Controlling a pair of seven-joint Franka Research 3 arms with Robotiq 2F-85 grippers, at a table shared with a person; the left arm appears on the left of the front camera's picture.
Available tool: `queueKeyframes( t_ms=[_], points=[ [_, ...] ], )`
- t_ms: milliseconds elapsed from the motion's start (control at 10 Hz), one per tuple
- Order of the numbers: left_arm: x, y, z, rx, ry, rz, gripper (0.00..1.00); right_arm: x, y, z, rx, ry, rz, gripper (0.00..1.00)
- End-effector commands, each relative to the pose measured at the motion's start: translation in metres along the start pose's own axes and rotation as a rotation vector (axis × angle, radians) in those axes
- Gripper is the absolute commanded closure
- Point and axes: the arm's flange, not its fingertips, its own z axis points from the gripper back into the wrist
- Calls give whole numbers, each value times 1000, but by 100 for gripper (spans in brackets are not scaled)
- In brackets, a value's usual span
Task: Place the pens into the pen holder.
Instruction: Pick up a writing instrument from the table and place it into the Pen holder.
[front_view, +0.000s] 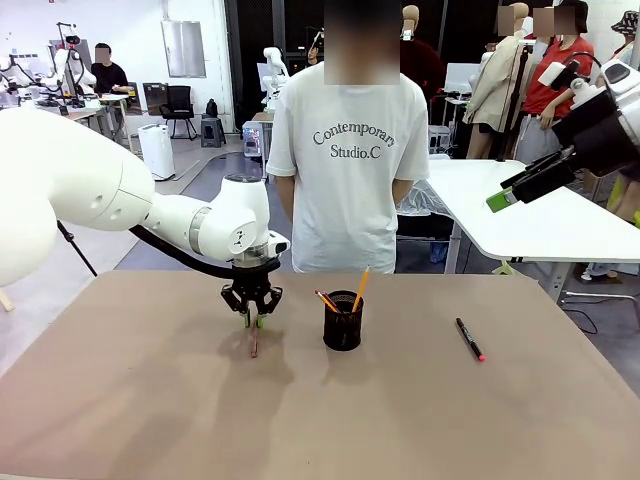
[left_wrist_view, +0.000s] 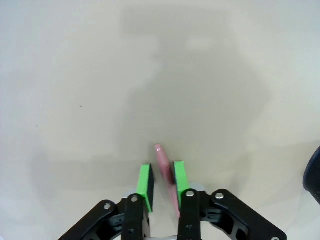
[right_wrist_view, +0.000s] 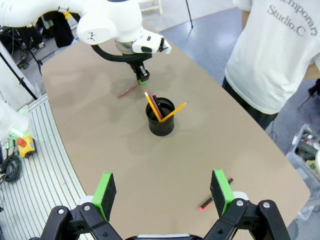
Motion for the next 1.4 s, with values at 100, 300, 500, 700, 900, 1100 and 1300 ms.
queueKeyframes(
  t_ms=[100,300,500,700,900,1100,1300],
  points=[
    [-2,1,-5,26,18,21,100,1,0,0,7,-9,-1,0],
    [-8,1,6,-21,40,-3,100,1,0,0,7,-9,-1,0],
    [-16,10,30,-178,-5,-40,100,1,0,0,7,-9,-1,0],
    [-25,26,59,-318,-71,-107,100,1,0,0,7,-9,-1,0],
    [-35,42,85,-472,-185,-288,100,1,0,0,7,-9,-1,0],
    [-40,52,103,-618,-316,-391,100,1,0,0,7,-9,-1,0],
    [-47,62,120,-767,-493,-552,100,1,0,0,7,-9,-1,0]
  ],
)
